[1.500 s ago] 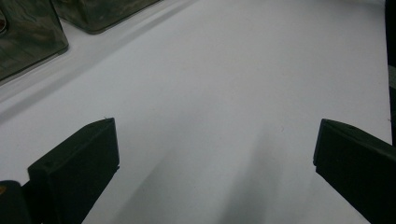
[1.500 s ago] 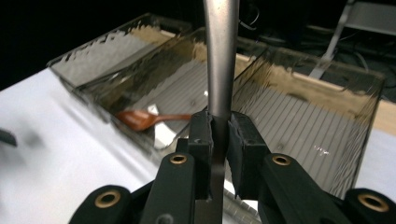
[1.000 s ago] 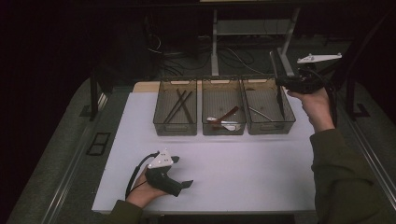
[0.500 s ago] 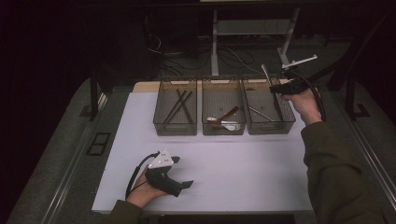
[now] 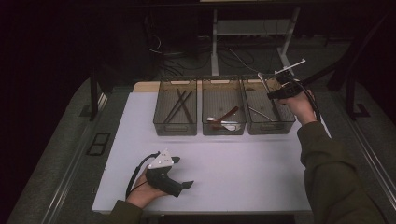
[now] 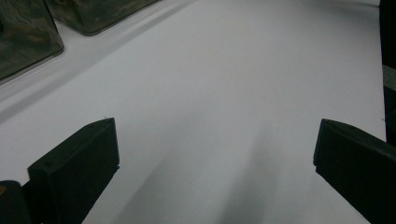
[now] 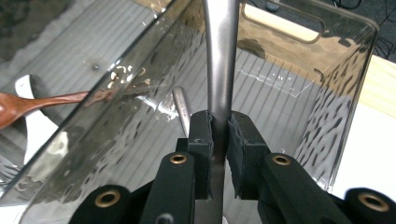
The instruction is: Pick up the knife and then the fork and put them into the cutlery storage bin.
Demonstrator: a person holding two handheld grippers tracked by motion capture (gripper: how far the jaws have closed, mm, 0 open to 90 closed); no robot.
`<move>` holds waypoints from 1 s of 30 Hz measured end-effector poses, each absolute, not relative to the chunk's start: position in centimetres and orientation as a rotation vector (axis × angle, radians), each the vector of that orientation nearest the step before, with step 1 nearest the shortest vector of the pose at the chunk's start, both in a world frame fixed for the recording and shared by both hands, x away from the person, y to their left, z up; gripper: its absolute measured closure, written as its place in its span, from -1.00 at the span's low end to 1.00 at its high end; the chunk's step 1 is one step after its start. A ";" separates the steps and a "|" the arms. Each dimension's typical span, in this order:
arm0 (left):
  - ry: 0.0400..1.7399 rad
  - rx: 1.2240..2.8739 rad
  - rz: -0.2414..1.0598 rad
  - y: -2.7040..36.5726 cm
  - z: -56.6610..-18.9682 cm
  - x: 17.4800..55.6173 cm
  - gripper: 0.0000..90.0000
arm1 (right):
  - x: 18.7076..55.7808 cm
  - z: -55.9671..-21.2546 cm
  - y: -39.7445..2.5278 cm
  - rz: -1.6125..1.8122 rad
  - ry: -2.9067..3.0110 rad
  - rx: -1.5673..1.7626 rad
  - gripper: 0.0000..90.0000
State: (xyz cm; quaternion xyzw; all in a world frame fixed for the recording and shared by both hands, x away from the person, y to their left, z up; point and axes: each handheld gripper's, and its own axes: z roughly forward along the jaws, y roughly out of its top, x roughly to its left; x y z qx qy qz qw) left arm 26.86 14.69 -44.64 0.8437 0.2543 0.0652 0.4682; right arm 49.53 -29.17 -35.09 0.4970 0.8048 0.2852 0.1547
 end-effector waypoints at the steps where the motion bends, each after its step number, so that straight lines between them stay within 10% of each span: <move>1: 0.623 2.070 0.160 14.7 -44.6 26.9 -1.00 | 49.6 -35.2 -29.1 0.812 2.313 1.426 0.76; 30: 0.615 2.068 0.154 14.7 -44.6 26.9 -1.00 | 51.7 -39.4 -26.4 0.618 2.385 1.415 0.80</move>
